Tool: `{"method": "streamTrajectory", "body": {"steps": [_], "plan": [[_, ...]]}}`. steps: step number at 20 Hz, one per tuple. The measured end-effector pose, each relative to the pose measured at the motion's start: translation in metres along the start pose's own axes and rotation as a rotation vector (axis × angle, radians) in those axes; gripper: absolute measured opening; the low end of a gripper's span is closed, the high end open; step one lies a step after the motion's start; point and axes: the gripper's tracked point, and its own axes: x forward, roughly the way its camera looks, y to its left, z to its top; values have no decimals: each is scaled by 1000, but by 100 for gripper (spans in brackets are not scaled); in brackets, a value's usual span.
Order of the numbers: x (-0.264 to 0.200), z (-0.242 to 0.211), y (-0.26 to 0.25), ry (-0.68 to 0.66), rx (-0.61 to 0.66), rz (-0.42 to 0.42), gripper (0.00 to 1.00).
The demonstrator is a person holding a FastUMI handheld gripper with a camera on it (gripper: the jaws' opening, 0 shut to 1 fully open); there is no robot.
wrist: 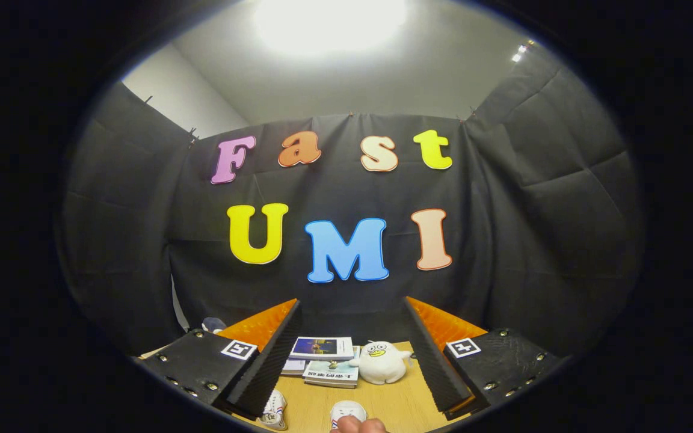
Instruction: Open the storage box then place both shoes into the box .Put the left shoe in first, then the right shoe, with the right side of both shoes facing outward in a uniform manner.
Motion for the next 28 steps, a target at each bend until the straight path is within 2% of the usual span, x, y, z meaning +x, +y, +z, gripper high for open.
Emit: {"method": "streamTrajectory", "body": {"steps": [6, 16, 22, 28], "plan": [[-3, -7, 4, 15, 0, -2, 99], [6, -37, 27, 76, 33, 45, 99], [22, -69, 56, 125, 90, 139, 99], [29, -126, 105, 301, 188, 261, 99]]}}
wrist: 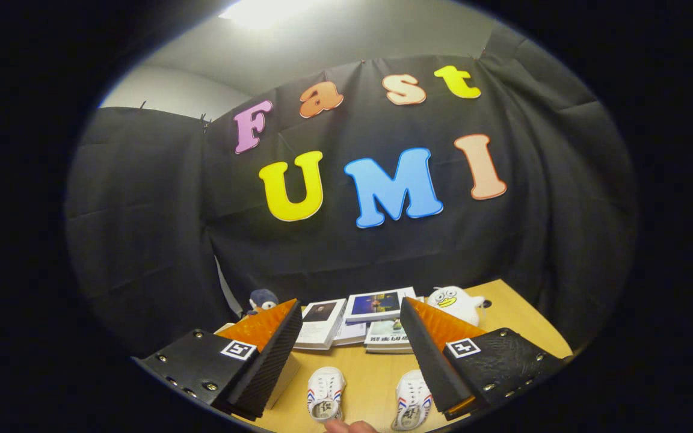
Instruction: Open the storage box then place both shoes into the box .Put the left shoe in first, then the right shoe, with the right side of both shoes facing outward in a uniform manner.
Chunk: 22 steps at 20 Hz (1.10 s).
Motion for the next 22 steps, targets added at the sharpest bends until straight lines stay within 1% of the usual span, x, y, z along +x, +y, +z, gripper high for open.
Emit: {"method": "streamTrajectory", "body": {"steps": [5, 8, 14, 17, 22], "plan": [[29, -68, 46, 195, 147, 169, 99], [41, -101, 66, 298, 195, 238, 98], [54, -169, 112, 455, 196, 373, 98], [64, -201, 130, 528, 224, 415, 98], [75, -230, 152, 609, 271, 446, 98]]}}
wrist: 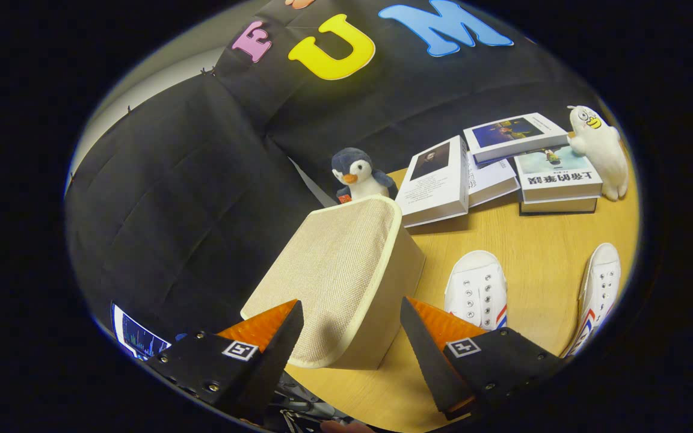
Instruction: Open the storage box then place both shoes into the box .Put the left shoe in first, then the right shoe, with the right side of both shoes facing outward in a uniform manner.
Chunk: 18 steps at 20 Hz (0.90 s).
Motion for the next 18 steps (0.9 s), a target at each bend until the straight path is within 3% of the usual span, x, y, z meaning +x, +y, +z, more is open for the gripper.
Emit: {"method": "streamTrajectory", "body": {"steps": [10, 16, 18], "plan": [[33, -10, 15, 73, 149, 103, 95], [24, 9, 32, 81, 213, 219, 80], [21, 14, 23, 75, 225, 186, 40]]}}
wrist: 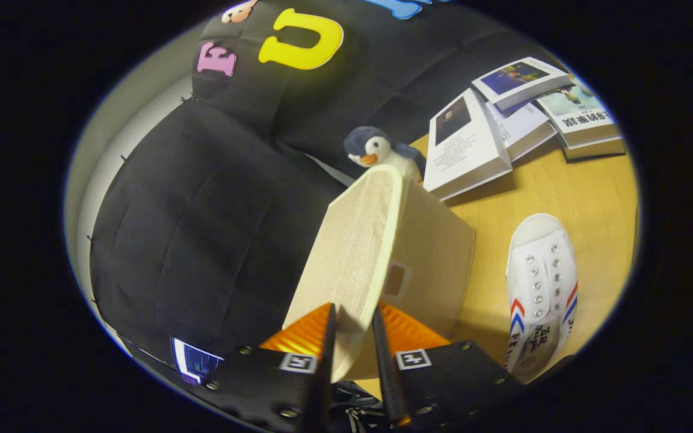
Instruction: Open the storage box then place both shoes into the box .Put the left shoe in first, then the right shoe, with the right side of both shoes facing outward in a uniform manner.
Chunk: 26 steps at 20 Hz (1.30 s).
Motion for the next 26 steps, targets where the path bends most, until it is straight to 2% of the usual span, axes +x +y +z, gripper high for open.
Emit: {"method": "streamTrajectory", "body": {"steps": [1, 2, 5, 14, 22, 26], "plan": [[-1, 0, 2, 15, 20, 11, 20], [0, -1, 7, 27, 36, 32, 14], [-4, 8, 26, 39, 11, 66, 14], [4, 44, 135, 12, -128, 192, 14], [82, 45, 231, 66, -251, 235, 15], [124, 32, 257, 113, -311, 198, 15]]}}
